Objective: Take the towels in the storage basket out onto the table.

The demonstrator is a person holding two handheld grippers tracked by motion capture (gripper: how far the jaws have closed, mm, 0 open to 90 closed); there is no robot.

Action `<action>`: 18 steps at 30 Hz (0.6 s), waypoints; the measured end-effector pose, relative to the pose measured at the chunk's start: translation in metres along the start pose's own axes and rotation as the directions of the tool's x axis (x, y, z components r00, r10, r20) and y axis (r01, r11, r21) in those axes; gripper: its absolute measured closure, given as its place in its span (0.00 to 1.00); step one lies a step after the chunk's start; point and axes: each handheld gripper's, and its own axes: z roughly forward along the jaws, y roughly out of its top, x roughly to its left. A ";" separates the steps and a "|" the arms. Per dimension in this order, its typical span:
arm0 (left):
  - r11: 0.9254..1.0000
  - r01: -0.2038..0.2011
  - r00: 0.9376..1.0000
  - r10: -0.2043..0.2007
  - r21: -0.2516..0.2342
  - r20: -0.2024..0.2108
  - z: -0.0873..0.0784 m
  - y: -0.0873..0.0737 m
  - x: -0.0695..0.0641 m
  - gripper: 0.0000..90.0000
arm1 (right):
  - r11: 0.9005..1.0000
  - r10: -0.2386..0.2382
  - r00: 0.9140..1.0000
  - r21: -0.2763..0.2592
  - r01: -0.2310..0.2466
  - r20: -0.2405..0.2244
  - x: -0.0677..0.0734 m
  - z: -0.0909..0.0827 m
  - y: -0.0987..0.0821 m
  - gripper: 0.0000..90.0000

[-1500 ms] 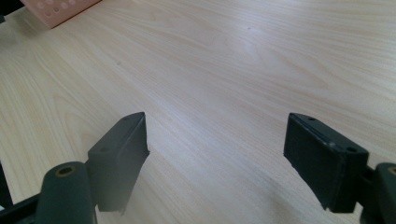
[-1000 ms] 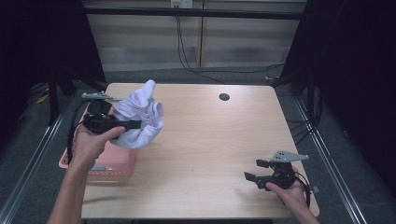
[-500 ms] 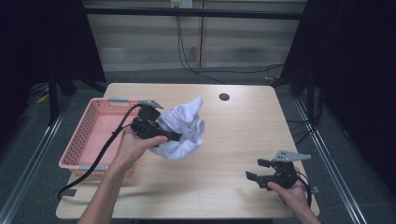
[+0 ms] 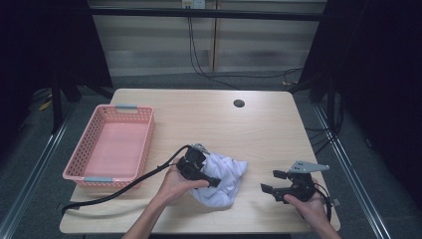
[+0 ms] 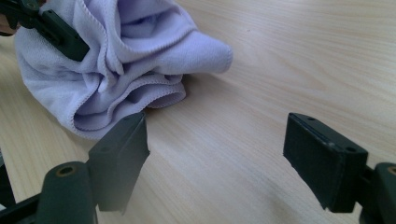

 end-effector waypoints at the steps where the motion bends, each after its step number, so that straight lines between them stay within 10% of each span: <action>1: 1.000 0.004 1.000 -0.003 -0.012 0.008 -0.001 0.000 0.000 0.19 | 1.000 0.003 1.000 0.000 -0.003 -0.001 0.001 0.000 0.000 0.24; 8: 0.997 -0.022 0.999 0.020 -0.067 -0.030 -0.031 0.007 -0.005 0.18 | 1.000 -0.009 1.000 -0.020 0.009 -0.016 0.005 0.001 0.008 0.29; 12: 0.992 -0.017 0.996 0.006 -0.126 -0.090 -0.054 0.007 -0.012 0.19 | 0.998 -0.045 0.997 -0.035 0.043 -0.063 0.016 0.003 0.021 0.52; 18: 0.988 -0.069 0.994 0.055 -0.142 -0.099 -0.075 -0.019 -0.036 0.53 | 0.992 -0.124 0.982 -0.029 0.122 -0.143 0.035 0.019 0.040 0.80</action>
